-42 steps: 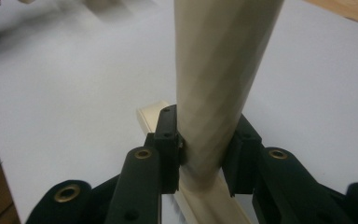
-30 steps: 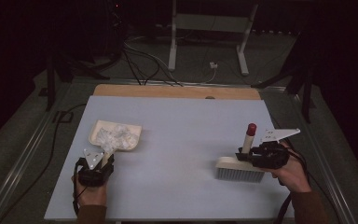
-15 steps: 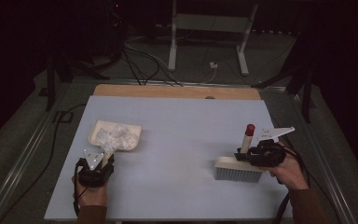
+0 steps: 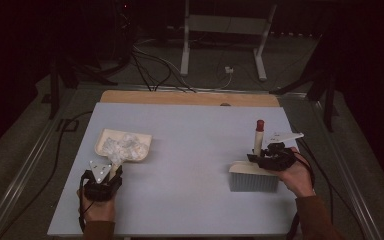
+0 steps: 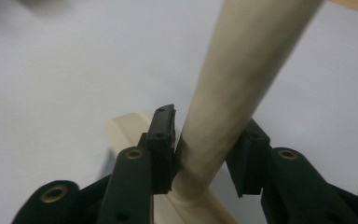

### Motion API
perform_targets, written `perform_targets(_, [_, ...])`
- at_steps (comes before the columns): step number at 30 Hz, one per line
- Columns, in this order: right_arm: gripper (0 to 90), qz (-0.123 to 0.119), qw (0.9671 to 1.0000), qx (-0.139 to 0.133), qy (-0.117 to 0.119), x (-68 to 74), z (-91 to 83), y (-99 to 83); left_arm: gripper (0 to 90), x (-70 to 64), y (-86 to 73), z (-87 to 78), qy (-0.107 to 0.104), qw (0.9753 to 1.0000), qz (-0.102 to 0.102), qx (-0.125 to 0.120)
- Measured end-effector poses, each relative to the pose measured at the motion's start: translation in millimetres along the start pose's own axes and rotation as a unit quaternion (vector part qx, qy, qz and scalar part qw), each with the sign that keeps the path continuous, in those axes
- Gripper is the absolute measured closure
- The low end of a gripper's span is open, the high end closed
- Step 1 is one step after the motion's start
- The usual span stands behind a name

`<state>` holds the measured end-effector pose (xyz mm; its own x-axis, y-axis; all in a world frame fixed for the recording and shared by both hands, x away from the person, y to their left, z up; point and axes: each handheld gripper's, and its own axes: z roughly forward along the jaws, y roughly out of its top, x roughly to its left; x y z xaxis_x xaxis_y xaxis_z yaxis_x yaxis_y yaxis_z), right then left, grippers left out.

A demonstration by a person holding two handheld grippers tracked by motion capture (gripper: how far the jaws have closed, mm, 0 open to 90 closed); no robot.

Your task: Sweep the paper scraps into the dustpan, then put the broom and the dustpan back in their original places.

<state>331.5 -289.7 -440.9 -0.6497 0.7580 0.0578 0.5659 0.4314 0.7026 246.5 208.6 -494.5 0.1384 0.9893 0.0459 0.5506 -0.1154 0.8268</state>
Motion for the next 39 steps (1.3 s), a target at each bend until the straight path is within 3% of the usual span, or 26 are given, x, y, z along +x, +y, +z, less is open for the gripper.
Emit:
perform_targets(7, [62.6, 0.009, 0.9994, 0.006, -0.031, -1.7, 13.1, 0.7, 66.3, -0.5, -0.5, 0.5, 0.001, 1.0000, 0.002, 0.002])
perform_targets(19, [62.5, 0.044, 0.9981, 0.028, -0.032, -13.1, 29.7, 1.3, 66.3, -4.3, -1.1, 2.9, 0.004, 1.0000, -0.001, 0.006])
perform_targets(23, [62.4, 0.067, 0.9967, 0.042, -0.017, -19.5, 39.4, 0.2, 66.3, -5.0, -1.0, 5.1, 0.002, 0.9999, 0.001, 0.010])
perform_targets(32, [61.8, 0.085, 0.9927, 0.080, -0.030, -23.3, 54.5, -4.3, 66.3, -6.2, -2.0, 6.6, 0.003, 0.9999, 0.000, 0.013])
perform_targets(39, [62.5, 0.098, 0.9903, 0.089, -0.041, -22.3, 59.9, -5.1, 66.3, -7.1, -1.8, 9.8, 0.007, 0.9999, -0.007, 0.013])
